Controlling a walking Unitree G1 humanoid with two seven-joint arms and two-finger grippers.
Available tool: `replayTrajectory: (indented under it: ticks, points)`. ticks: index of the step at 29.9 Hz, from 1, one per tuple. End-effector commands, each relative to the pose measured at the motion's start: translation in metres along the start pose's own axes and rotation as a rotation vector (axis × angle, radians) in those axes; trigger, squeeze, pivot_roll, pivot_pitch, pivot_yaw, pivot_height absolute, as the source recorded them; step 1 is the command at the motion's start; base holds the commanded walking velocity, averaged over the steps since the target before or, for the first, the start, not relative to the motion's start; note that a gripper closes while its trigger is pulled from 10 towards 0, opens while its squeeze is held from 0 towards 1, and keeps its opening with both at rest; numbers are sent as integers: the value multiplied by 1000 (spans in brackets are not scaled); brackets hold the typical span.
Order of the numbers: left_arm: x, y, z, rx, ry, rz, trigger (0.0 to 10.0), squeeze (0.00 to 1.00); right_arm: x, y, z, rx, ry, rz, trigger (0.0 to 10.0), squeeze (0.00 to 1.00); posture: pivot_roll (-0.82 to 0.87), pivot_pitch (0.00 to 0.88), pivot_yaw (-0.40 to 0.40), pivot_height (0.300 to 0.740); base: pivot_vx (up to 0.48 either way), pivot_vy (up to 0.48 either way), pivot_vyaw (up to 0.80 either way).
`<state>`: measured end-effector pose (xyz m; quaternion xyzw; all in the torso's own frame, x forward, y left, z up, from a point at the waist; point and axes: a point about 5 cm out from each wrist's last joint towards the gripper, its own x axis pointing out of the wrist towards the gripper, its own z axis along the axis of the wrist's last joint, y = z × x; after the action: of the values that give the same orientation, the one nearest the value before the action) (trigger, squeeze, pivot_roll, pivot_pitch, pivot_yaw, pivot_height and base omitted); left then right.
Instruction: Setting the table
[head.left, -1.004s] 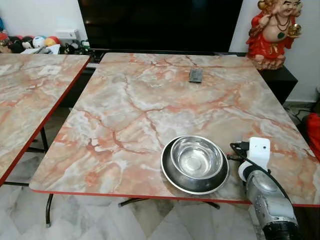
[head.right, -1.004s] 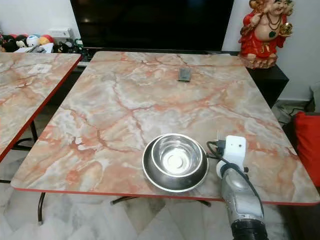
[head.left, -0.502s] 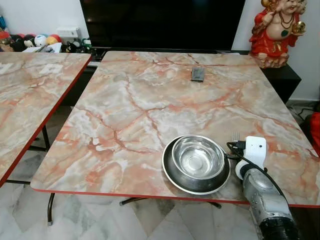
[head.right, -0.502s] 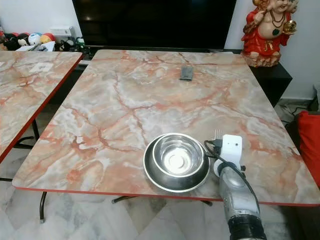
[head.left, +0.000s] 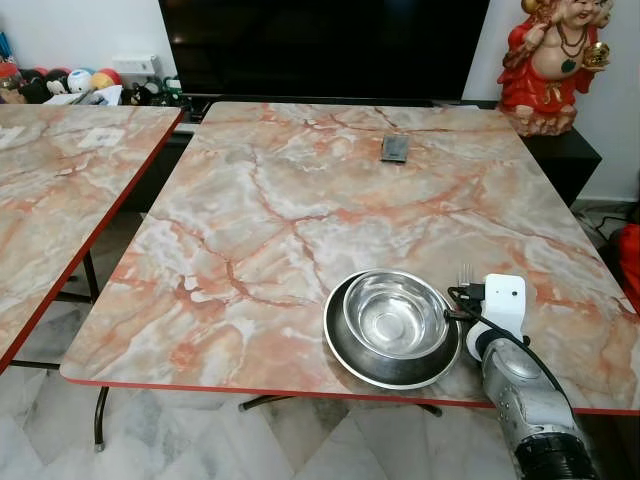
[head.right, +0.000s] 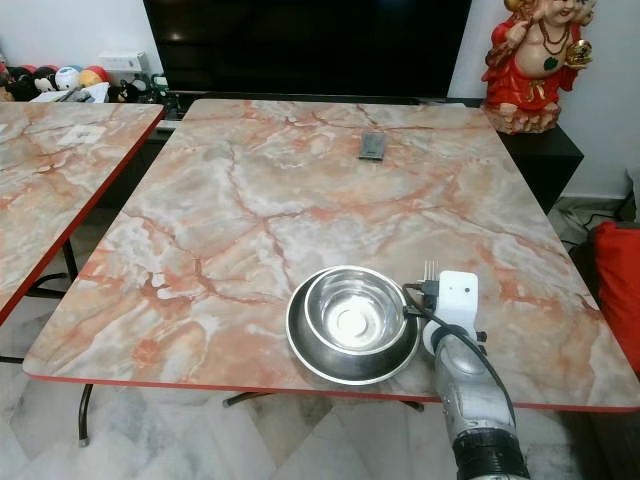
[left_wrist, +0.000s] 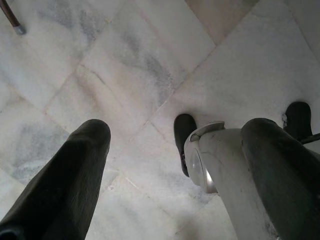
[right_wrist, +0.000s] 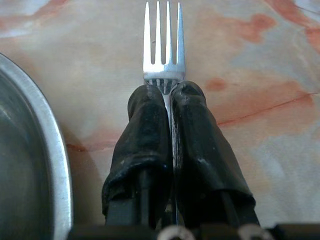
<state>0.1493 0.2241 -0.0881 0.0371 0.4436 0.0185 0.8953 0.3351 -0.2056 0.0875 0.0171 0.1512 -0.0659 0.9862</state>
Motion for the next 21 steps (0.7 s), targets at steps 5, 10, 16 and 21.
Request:
replayTrajectory:
  ticks: [5, 10, 16, 21]
  points:
    - [-2, 2, -8, 1, 27, 4, 10000, 0, 2, 3, 2, 0, -2, 2, 10000, 275, -1, 105, 18, 740, 0, 0, 0]
    - [-2, 3, -8, 2, 29, 4, 10000, 0, 2, 2, 3, 3, -7, -2, 10000, 271, -2, 105, 19, 740, 0, 0, 0]
    - [-3, 4, -8, 2, 31, 7, 10000, 0, 2, 3, 4, 11, -14, -2, 10000, 514, -1, 105, 20, 740, 0, 0, 0]
    - [-3, 5, -8, 2, 33, 8, 10000, 0, 3, 3, 4, 14, -16, -6, 10000, 59, -1, 105, 21, 740, 0, 0, 0]
